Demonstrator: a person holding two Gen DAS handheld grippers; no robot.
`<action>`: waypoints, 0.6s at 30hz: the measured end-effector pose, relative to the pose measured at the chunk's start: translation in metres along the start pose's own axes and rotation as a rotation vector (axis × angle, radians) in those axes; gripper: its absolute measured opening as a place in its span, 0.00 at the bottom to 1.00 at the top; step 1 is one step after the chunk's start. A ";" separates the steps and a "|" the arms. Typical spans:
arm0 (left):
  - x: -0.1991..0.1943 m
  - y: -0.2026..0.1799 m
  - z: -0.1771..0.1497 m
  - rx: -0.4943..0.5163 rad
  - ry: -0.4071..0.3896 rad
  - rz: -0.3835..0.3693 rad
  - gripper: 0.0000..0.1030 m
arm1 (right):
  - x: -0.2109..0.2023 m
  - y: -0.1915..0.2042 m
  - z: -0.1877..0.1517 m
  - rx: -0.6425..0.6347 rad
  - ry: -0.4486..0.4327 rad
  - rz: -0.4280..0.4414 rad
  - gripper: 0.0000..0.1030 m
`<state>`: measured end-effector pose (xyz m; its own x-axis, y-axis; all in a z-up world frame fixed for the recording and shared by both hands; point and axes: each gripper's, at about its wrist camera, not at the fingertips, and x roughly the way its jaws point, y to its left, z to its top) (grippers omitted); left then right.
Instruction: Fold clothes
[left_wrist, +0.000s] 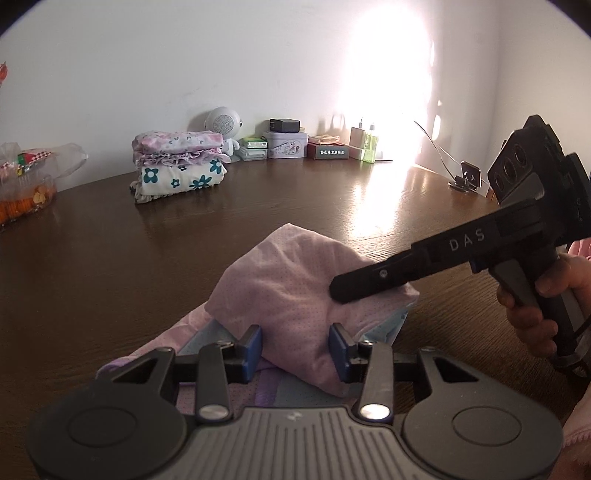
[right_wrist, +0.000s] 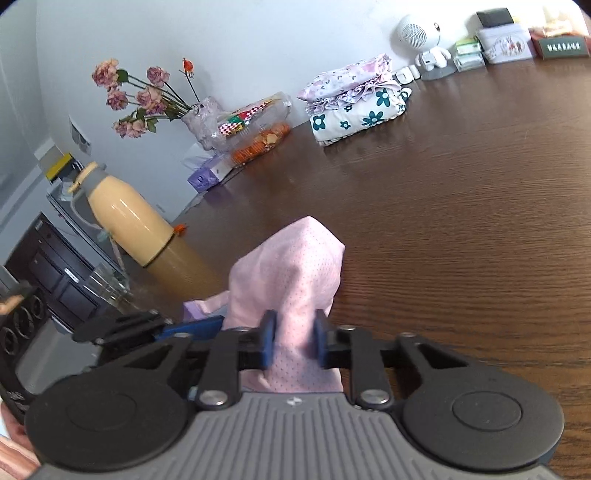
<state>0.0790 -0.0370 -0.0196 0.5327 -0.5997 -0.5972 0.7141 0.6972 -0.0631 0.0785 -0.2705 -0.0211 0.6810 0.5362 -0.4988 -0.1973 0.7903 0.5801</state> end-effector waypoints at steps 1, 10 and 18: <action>0.002 0.000 0.001 -0.009 0.001 -0.009 0.38 | -0.003 0.002 0.003 -0.013 -0.005 -0.011 0.12; 0.026 -0.031 0.029 -0.037 -0.018 -0.085 0.49 | -0.020 0.087 0.026 -0.687 0.043 -0.448 0.11; -0.012 0.005 0.014 -0.100 -0.072 0.023 0.54 | 0.011 0.128 -0.017 -1.006 0.130 -0.548 0.11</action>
<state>0.0827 -0.0322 -0.0015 0.5825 -0.6070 -0.5405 0.6541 0.7449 -0.1315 0.0481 -0.1581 0.0368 0.7827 0.0279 -0.6217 -0.4103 0.7742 -0.4819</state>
